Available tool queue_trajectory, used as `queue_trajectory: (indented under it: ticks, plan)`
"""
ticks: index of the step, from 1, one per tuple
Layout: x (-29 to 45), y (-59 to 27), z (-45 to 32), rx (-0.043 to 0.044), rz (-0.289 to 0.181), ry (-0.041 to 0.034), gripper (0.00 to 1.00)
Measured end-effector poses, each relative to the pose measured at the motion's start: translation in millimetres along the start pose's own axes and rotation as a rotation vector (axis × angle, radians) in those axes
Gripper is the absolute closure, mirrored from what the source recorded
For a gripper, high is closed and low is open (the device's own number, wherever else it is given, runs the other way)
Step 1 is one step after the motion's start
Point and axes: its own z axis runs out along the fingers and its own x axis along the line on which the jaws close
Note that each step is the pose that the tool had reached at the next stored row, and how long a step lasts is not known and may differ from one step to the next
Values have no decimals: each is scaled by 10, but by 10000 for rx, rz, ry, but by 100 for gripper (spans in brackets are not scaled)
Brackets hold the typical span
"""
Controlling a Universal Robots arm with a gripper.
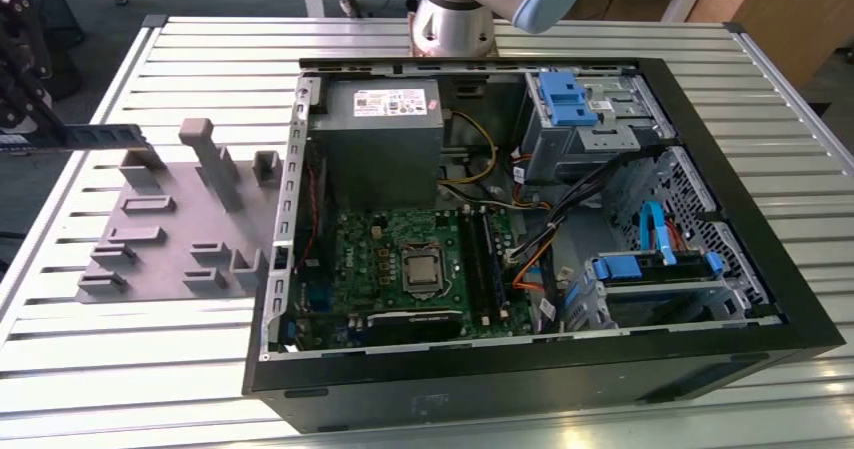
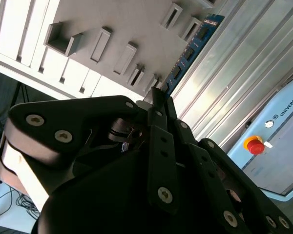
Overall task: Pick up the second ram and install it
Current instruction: 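Pick up the second ram and move it above second insertion slot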
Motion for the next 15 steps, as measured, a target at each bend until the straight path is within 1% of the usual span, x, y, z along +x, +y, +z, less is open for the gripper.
queue_trajectory:
  ticks: [7,15]
  plan:
    - [0,-6,-2,-2,-1,0,86]
    - [0,-47,-1,0,0,-1,86]
